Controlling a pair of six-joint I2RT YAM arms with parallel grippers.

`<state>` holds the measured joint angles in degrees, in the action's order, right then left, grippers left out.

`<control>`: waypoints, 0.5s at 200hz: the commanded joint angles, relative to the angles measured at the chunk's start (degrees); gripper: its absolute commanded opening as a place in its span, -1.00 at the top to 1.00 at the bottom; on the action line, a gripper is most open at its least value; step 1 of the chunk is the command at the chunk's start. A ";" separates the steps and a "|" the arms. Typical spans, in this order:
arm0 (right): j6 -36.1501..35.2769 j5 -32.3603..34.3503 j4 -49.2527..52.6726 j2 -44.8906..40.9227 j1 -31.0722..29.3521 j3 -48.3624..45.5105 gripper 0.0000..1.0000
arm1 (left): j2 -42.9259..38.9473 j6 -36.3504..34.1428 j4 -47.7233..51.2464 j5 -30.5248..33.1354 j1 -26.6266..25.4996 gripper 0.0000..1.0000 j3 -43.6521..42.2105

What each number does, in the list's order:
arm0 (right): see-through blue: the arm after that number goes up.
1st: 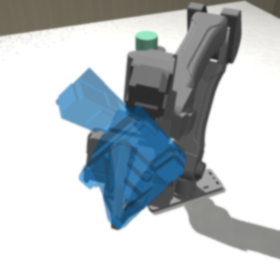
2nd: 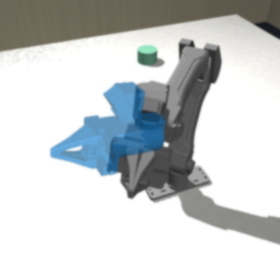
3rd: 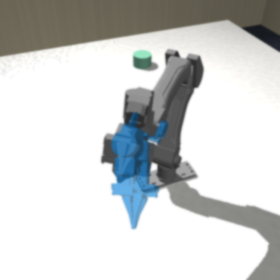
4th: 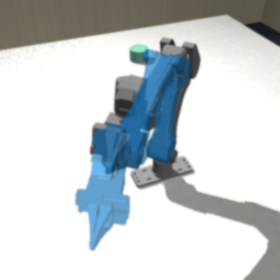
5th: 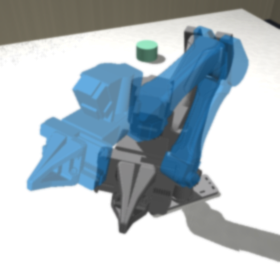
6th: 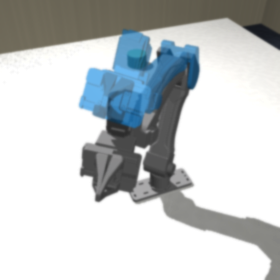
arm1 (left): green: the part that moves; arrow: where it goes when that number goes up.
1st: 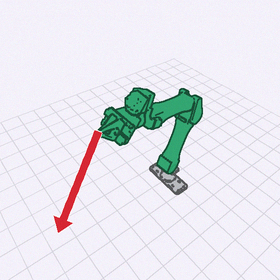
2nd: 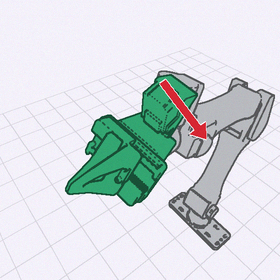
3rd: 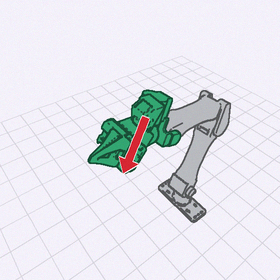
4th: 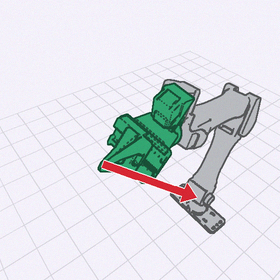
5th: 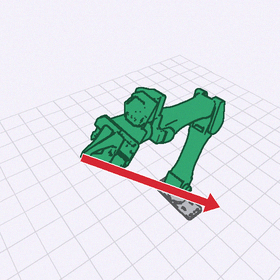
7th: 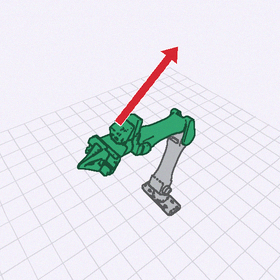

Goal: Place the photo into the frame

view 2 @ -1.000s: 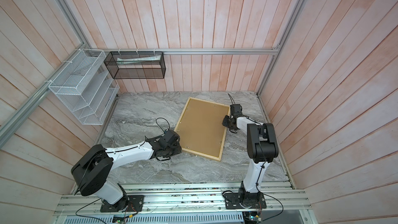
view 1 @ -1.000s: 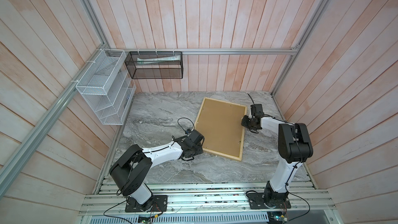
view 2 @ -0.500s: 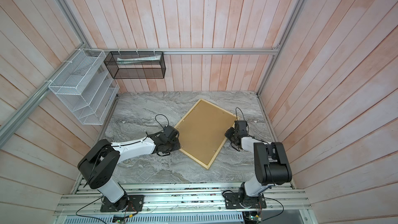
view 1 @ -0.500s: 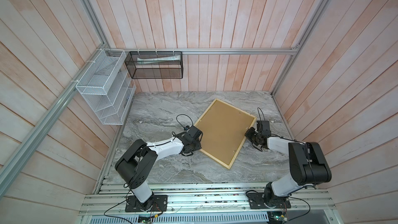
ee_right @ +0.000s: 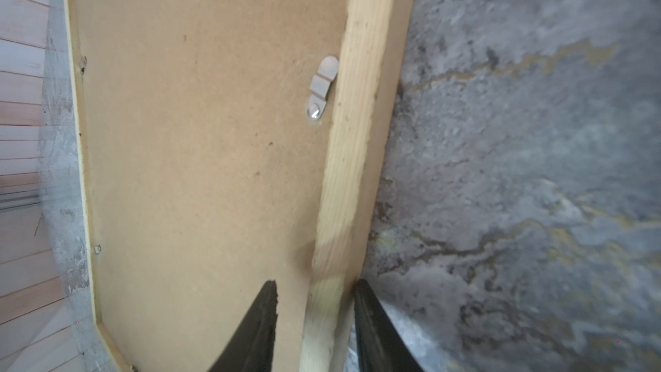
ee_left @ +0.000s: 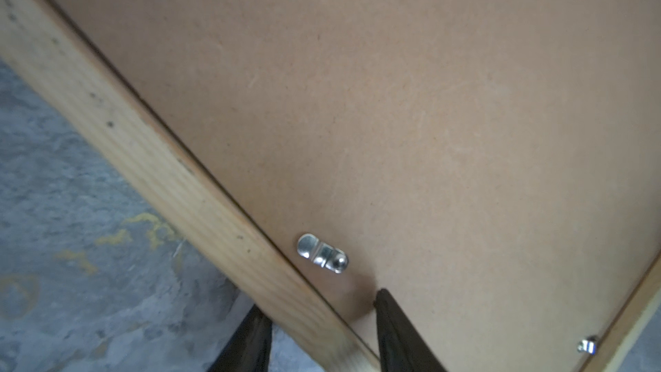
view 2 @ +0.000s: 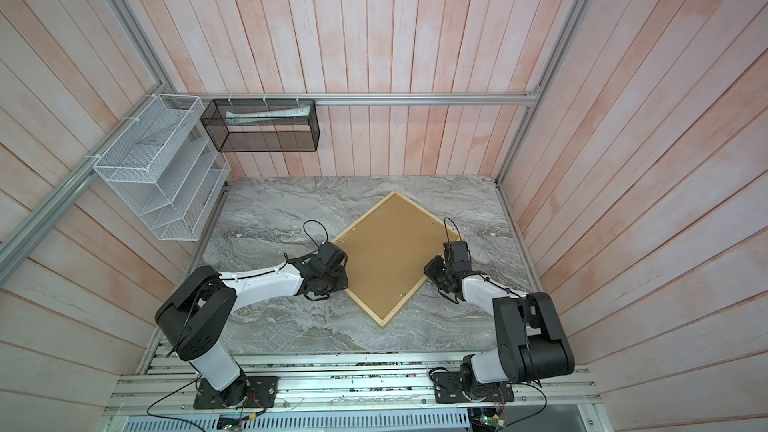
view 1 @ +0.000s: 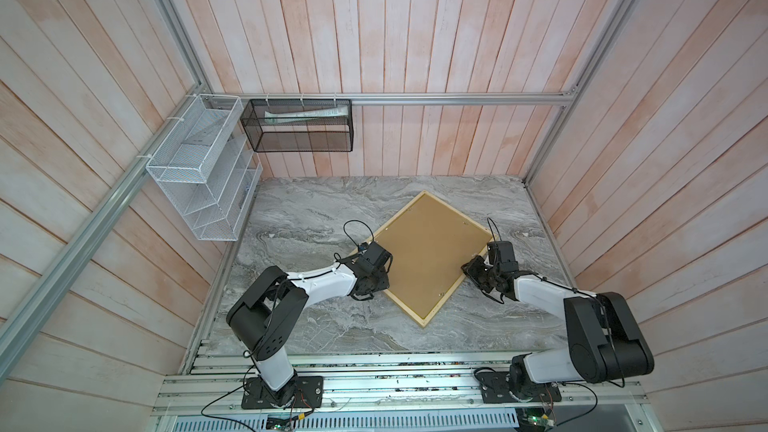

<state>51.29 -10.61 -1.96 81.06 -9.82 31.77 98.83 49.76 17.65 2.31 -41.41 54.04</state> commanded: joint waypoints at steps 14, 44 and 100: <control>-3.48 0.17 4.55 -4.97 -0.28 1.85 0.22 | 4.37 -5.43 -0.41 -1.61 0.59 0.38 3.30; -5.29 1.21 5.49 -8.63 -0.32 3.01 0.19 | 9.10 -13.21 3.93 -0.65 3.18 0.52 8.12; -9.50 -2.72 4.06 -8.16 -0.28 5.64 0.18 | 18.65 -28.21 8.46 1.55 10.03 0.77 20.69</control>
<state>45.47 -10.76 1.96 71.81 -9.96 34.87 112.44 31.73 21.65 1.78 -35.59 72.51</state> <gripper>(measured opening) 0.410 0.246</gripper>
